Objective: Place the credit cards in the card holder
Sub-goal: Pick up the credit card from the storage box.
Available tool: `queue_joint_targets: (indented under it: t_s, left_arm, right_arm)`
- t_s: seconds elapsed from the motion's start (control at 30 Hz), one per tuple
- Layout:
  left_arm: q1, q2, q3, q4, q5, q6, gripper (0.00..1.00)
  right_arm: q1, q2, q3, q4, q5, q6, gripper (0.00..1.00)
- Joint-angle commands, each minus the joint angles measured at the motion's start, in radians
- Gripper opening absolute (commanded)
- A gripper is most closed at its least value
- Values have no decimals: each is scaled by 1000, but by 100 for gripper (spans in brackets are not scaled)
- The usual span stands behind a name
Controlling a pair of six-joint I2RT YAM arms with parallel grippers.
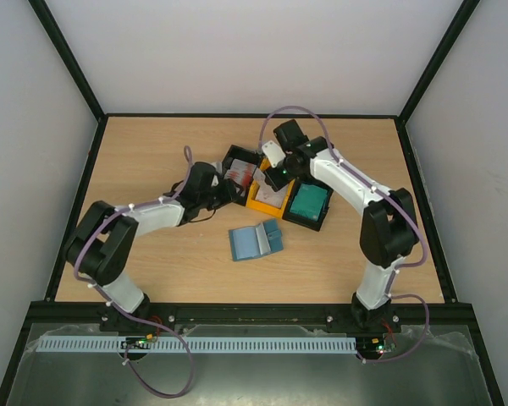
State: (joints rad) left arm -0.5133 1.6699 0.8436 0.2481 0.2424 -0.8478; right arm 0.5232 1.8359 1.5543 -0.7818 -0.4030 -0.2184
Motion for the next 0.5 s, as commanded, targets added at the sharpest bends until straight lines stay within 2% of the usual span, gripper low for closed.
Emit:
queue_joint_targets:
  t_s: [0.0, 0.17, 0.33, 0.47]
  left_arm:
    - [6, -104, -37, 30, -30, -14, 52]
    - [6, -165, -54, 53, 19, -20, 64]
    - [6, -160, -50, 116, 156, -44, 74]
    - [6, -128, -20, 155, 242, -76, 80]
  right_arm:
    - [3, -71, -79, 179, 54, 222, 2]
    - [-13, -166, -231, 355, 51, 435, 2]
    - [-97, -244, -352, 524, -46, 652, 2]
    - [-153, -259, -393, 601, -155, 746, 2]
